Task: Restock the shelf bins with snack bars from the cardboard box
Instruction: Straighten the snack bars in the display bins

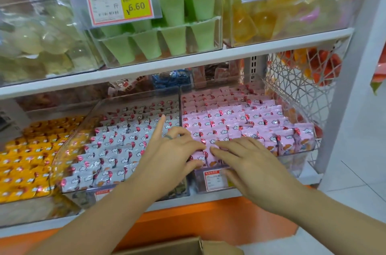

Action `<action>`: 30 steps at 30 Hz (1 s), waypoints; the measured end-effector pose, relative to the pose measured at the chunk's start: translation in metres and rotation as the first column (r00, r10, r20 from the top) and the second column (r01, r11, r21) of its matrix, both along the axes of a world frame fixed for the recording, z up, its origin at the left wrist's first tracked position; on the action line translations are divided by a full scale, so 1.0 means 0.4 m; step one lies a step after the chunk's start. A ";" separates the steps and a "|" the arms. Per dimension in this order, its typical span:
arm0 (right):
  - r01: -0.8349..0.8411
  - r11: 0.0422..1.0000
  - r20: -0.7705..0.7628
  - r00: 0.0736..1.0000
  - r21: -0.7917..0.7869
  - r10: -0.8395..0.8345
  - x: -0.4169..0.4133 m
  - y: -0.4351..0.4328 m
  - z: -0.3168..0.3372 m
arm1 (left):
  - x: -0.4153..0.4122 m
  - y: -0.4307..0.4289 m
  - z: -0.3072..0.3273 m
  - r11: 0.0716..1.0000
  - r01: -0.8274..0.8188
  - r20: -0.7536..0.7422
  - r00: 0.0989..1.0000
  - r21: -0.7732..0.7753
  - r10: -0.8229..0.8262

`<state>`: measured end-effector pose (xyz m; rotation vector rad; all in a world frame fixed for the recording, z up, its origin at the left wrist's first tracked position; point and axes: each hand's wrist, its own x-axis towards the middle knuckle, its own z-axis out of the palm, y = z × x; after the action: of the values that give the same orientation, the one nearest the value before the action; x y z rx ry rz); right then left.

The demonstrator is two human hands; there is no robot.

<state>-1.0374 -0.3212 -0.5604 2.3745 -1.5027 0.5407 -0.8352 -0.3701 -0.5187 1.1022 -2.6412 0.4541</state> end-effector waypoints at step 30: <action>0.189 0.981 -0.005 0.982 -0.035 -0.190 -0.200 0.042 0.023 | -0.251 0.046 0.000 0.931 -0.009 -0.188 0.979 0.364 0.083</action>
<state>-1.1175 -0.3042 -0.5512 2.1749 -1.6794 0.5063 -0.9356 -0.3518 -0.5189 1.2394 -2.5811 -0.1435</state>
